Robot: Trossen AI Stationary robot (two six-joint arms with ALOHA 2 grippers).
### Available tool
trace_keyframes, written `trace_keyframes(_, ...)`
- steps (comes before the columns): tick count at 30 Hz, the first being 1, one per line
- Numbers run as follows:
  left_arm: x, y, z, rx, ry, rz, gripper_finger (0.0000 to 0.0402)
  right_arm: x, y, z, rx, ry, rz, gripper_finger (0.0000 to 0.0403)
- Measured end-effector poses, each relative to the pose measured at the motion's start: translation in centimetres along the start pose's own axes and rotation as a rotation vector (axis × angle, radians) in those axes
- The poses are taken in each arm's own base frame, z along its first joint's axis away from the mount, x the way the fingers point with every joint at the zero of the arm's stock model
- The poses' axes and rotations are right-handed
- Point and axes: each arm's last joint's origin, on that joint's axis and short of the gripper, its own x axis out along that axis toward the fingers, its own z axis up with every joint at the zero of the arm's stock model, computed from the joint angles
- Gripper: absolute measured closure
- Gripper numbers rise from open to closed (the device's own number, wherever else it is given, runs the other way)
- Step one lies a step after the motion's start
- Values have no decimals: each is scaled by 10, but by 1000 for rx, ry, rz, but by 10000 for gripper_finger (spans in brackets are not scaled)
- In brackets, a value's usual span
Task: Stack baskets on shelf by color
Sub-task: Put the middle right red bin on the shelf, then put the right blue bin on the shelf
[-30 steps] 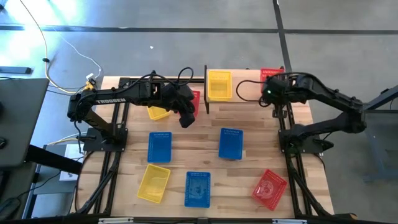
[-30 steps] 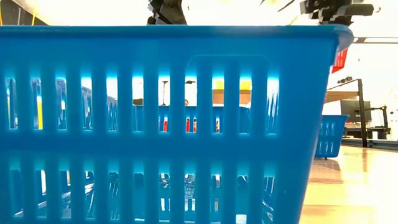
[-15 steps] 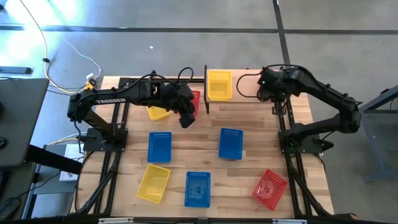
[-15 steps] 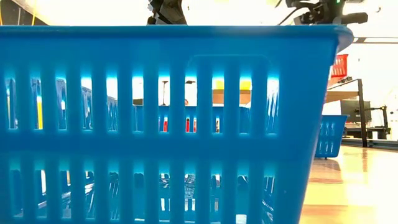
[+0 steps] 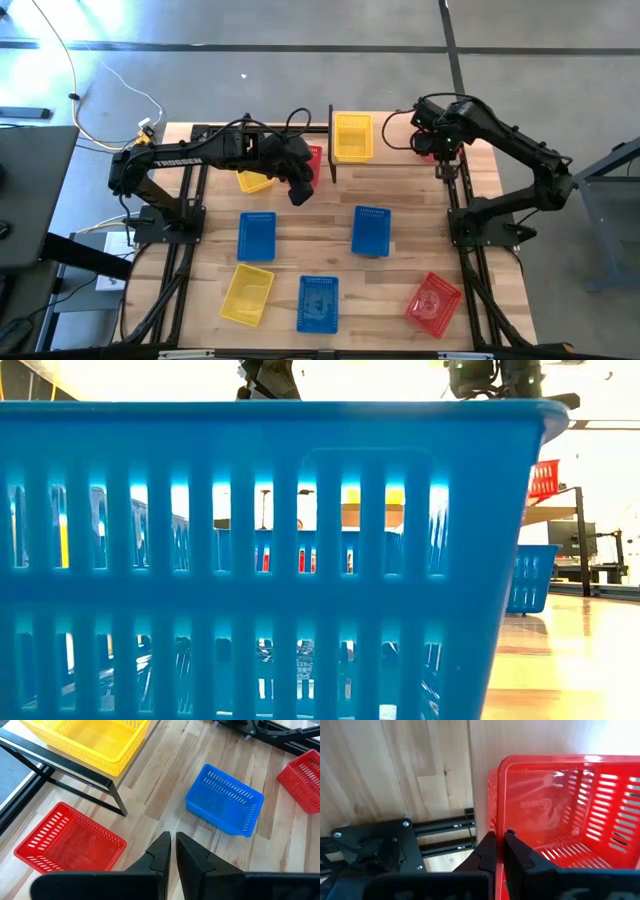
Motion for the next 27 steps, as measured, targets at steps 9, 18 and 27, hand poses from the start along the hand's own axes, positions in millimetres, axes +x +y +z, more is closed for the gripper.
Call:
trace_keyframes(9,0,0,0,0,0,-1,383,0,0,0,-12,-2,2,367)
trace_keyframes(18,0,0,0,0,0,-1,383,-5,0,-1,-2,-14,-11,336)
trace_keyframes(27,0,0,0,0,2,-10,377,-39,-3,-8,154,-172,-38,334)
